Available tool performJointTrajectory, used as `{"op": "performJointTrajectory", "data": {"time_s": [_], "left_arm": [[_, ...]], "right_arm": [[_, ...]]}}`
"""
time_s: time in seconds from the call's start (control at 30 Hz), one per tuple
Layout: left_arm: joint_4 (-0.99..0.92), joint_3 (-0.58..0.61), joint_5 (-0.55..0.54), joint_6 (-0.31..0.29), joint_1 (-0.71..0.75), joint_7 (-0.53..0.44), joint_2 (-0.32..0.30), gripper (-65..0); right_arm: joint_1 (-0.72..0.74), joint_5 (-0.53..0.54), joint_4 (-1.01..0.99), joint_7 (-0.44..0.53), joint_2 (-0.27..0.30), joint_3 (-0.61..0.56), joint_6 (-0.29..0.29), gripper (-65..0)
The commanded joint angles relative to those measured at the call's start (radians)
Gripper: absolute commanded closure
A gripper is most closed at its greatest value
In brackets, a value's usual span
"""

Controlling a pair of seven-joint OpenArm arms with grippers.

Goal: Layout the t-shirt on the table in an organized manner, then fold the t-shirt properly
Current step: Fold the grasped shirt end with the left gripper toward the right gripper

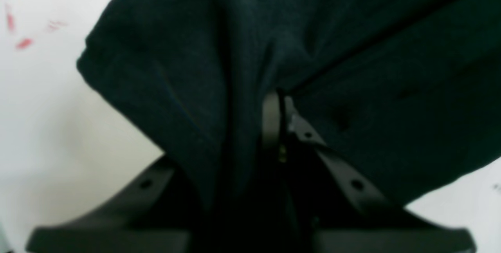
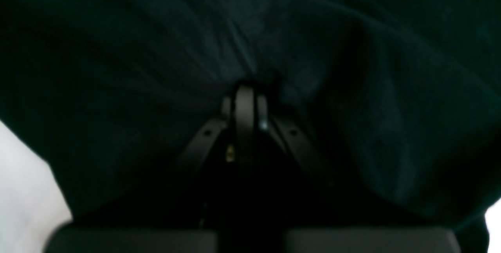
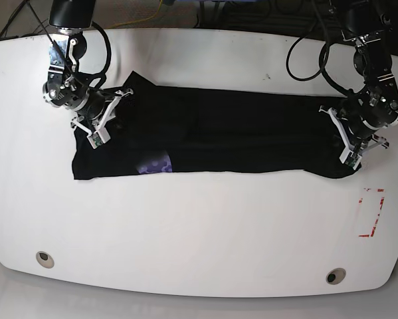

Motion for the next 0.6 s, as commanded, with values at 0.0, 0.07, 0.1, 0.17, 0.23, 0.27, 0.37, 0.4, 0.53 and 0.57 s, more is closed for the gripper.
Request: {"op": "performJointTrajectory", "data": {"time_s": [0.0,0.07,0.1,0.17,0.23,0.27,0.37,0.4,0.53,0.57], "left_arm": [[0.059,-0.003,0.018,0.010,-0.018,0.062,-0.020,-2.5],[0.083,-0.003,0.018,0.010,-0.034,0.082,-0.019,-2.5],[0.094,0.000,0.018,0.010,-0.043,0.091,-0.014,-2.5],[0.102,0.013,0.018,0.010,-0.058,0.107,0.003,-2.5],[0.102,0.036,0.018,0.010,-0.071,0.127,0.009,-2.5],[0.103,0.046,0.018,0.010,-0.077,0.134,0.010,-2.5],[0.103,0.093,0.016,0.010,-0.104,0.163,0.018,-2.5],[0.103,0.107,0.016,0.010,-0.115,0.170,0.033,-2.5],[0.103,0.138,0.018,0.010,-0.144,0.194,0.089,-2.5],[0.103,0.145,0.018,0.010,-0.156,0.206,0.107,-2.5]], "right_arm": [[-0.005,-0.038,0.004,-0.054,0.006,-0.001,0.004,0.0],[-0.005,-0.038,0.004,-0.054,0.002,-0.001,0.004,0.0],[-0.005,-0.038,0.004,-0.054,0.002,-0.001,0.004,0.0],[-0.005,-0.038,0.004,-0.054,0.001,-0.004,0.004,0.0],[-0.005,-0.038,0.004,-0.054,-0.001,-0.006,0.004,0.0],[-0.005,-0.038,0.004,-0.054,-0.001,-0.006,0.004,0.0],[-0.005,-0.047,0.003,-0.054,-0.018,-0.006,0.004,0.0],[-0.005,-0.047,0.003,-0.054,-0.018,-0.006,0.004,0.0],[-0.005,-0.047,0.003,-0.054,-0.021,-0.006,0.004,0.0],[-0.005,-0.047,0.003,-0.054,-0.024,-0.006,0.004,0.0]]}}
